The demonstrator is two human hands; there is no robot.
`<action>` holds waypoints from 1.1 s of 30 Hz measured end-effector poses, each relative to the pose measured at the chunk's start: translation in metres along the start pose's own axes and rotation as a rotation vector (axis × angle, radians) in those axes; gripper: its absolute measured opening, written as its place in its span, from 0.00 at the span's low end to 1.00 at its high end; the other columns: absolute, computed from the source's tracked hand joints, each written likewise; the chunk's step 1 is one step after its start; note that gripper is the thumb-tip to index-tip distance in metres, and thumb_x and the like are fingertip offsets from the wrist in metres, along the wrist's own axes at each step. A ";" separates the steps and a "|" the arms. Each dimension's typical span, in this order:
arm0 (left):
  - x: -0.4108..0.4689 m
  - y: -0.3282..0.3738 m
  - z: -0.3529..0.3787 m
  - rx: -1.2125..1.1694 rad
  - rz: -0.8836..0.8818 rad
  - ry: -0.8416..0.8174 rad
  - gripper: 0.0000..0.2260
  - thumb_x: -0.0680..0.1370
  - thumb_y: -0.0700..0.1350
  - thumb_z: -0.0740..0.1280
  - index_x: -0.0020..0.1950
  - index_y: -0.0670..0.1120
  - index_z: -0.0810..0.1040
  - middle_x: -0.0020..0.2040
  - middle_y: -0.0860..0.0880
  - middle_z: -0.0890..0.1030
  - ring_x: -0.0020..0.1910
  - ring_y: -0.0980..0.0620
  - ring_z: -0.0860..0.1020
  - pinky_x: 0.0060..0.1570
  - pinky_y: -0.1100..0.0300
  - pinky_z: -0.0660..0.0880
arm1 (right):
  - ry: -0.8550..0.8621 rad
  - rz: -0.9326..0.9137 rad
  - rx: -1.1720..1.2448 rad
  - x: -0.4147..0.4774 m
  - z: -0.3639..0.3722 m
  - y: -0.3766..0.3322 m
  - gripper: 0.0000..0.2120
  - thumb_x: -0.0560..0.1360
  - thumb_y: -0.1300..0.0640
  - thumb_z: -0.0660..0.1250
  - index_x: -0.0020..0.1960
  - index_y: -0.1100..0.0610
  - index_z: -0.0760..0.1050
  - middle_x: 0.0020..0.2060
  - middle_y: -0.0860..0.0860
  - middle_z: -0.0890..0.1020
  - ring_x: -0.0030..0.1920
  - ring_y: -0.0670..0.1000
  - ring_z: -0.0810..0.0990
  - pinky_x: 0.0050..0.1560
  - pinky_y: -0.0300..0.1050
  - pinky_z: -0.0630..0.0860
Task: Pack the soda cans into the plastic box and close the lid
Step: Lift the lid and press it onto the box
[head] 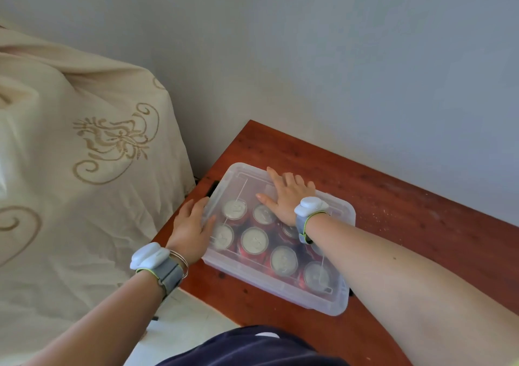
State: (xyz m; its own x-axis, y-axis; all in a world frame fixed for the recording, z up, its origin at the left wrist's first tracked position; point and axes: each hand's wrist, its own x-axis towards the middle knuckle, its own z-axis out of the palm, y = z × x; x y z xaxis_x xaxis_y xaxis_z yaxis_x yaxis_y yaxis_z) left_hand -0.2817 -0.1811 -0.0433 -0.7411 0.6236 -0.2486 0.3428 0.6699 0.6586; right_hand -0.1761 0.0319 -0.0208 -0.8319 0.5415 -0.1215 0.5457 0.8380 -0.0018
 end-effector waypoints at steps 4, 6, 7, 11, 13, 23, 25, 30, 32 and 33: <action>0.019 0.007 -0.010 -0.063 -0.182 -0.140 0.42 0.71 0.65 0.64 0.76 0.47 0.52 0.75 0.44 0.63 0.70 0.42 0.66 0.68 0.49 0.65 | 0.028 0.004 0.006 0.000 0.003 0.002 0.35 0.73 0.29 0.44 0.76 0.44 0.46 0.66 0.54 0.71 0.62 0.59 0.71 0.58 0.57 0.67; 0.029 0.012 -0.018 -0.148 -0.259 -0.158 0.41 0.66 0.63 0.71 0.72 0.45 0.62 0.68 0.44 0.72 0.62 0.42 0.73 0.61 0.52 0.71 | 0.037 0.005 0.012 0.000 0.003 0.003 0.35 0.73 0.29 0.43 0.76 0.44 0.47 0.66 0.54 0.71 0.62 0.59 0.71 0.58 0.57 0.67; 0.032 0.016 -0.022 -0.200 -0.295 -0.162 0.38 0.64 0.61 0.74 0.68 0.44 0.68 0.62 0.45 0.76 0.57 0.44 0.75 0.56 0.54 0.73 | 0.036 0.006 0.018 0.000 0.003 0.003 0.35 0.73 0.29 0.43 0.76 0.44 0.47 0.66 0.53 0.71 0.62 0.59 0.71 0.59 0.57 0.67; 0.037 0.026 -0.019 -0.189 -0.323 -0.117 0.31 0.64 0.52 0.77 0.62 0.41 0.74 0.57 0.43 0.79 0.54 0.42 0.77 0.56 0.51 0.76 | 0.047 0.004 0.018 -0.001 0.004 0.003 0.35 0.74 0.30 0.44 0.76 0.44 0.48 0.66 0.53 0.71 0.62 0.58 0.71 0.58 0.56 0.66; 0.034 0.030 -0.014 -0.142 -0.289 -0.057 0.25 0.66 0.51 0.75 0.59 0.42 0.75 0.54 0.42 0.79 0.52 0.41 0.78 0.54 0.51 0.76 | 0.048 0.007 0.023 0.000 0.004 0.004 0.35 0.74 0.30 0.44 0.76 0.44 0.48 0.66 0.53 0.71 0.63 0.58 0.70 0.57 0.56 0.66; 0.023 0.041 -0.001 0.223 -0.163 0.043 0.20 0.75 0.51 0.65 0.62 0.42 0.69 0.56 0.42 0.78 0.52 0.43 0.77 0.51 0.51 0.77 | 0.076 0.032 0.119 -0.005 0.000 0.003 0.32 0.75 0.34 0.51 0.75 0.46 0.53 0.68 0.53 0.70 0.66 0.58 0.68 0.62 0.55 0.65; 0.019 0.048 0.007 0.333 -0.089 0.105 0.24 0.76 0.47 0.63 0.70 0.45 0.60 0.69 0.41 0.69 0.66 0.40 0.69 0.66 0.45 0.67 | 0.144 0.100 0.216 -0.010 -0.003 0.009 0.31 0.75 0.37 0.57 0.75 0.48 0.57 0.68 0.52 0.70 0.68 0.57 0.66 0.67 0.54 0.63; 0.012 0.085 0.032 0.460 0.247 0.063 0.26 0.79 0.54 0.53 0.75 0.54 0.49 0.78 0.48 0.48 0.77 0.42 0.45 0.71 0.34 0.43 | 0.162 0.531 0.288 -0.047 -0.004 0.051 0.38 0.71 0.38 0.64 0.75 0.50 0.55 0.70 0.58 0.66 0.69 0.62 0.64 0.69 0.57 0.63; 0.012 0.092 0.050 0.581 0.312 -0.011 0.27 0.78 0.60 0.49 0.76 0.55 0.48 0.79 0.48 0.45 0.76 0.41 0.41 0.68 0.29 0.39 | 0.042 0.723 0.478 -0.061 -0.004 0.069 0.47 0.67 0.34 0.67 0.77 0.48 0.46 0.72 0.61 0.63 0.70 0.64 0.63 0.69 0.59 0.64; 0.012 0.092 0.057 0.649 0.332 -0.032 0.28 0.78 0.61 0.46 0.76 0.55 0.46 0.79 0.48 0.45 0.76 0.40 0.41 0.67 0.28 0.38 | -0.035 0.778 0.623 -0.066 -0.005 0.076 0.52 0.66 0.34 0.69 0.77 0.49 0.41 0.72 0.62 0.63 0.70 0.64 0.65 0.69 0.57 0.65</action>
State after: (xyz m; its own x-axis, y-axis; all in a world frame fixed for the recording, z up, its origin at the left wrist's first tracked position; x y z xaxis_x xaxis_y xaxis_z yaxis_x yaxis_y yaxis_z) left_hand -0.2258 -0.0889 -0.0257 -0.5246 0.8404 -0.1360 0.8273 0.5410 0.1515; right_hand -0.0803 0.0600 -0.0082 -0.2219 0.9142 -0.3392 0.9016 0.0599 -0.4284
